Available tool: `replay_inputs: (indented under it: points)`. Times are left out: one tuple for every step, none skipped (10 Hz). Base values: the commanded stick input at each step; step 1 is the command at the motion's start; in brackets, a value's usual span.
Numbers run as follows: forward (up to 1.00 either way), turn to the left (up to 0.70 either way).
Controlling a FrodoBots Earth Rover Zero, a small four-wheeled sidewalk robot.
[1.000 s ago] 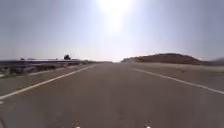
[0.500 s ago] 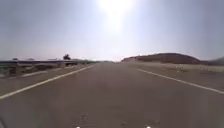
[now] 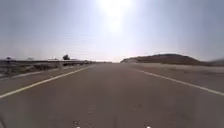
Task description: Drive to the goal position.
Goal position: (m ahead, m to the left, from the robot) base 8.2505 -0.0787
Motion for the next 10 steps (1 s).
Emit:
replay_inputs:
  points:
    - [0.7,0.0]
    - [0.7,0.0]
    - [0.7,0.0]
    - [0.7,0.0]
    - [0.7,0.0]
    - [0.7,0.0]
    - [0.7,0.0]
    - [0.7,0.0]
    - [0.7,0.0]
    - [0.7,0.0]
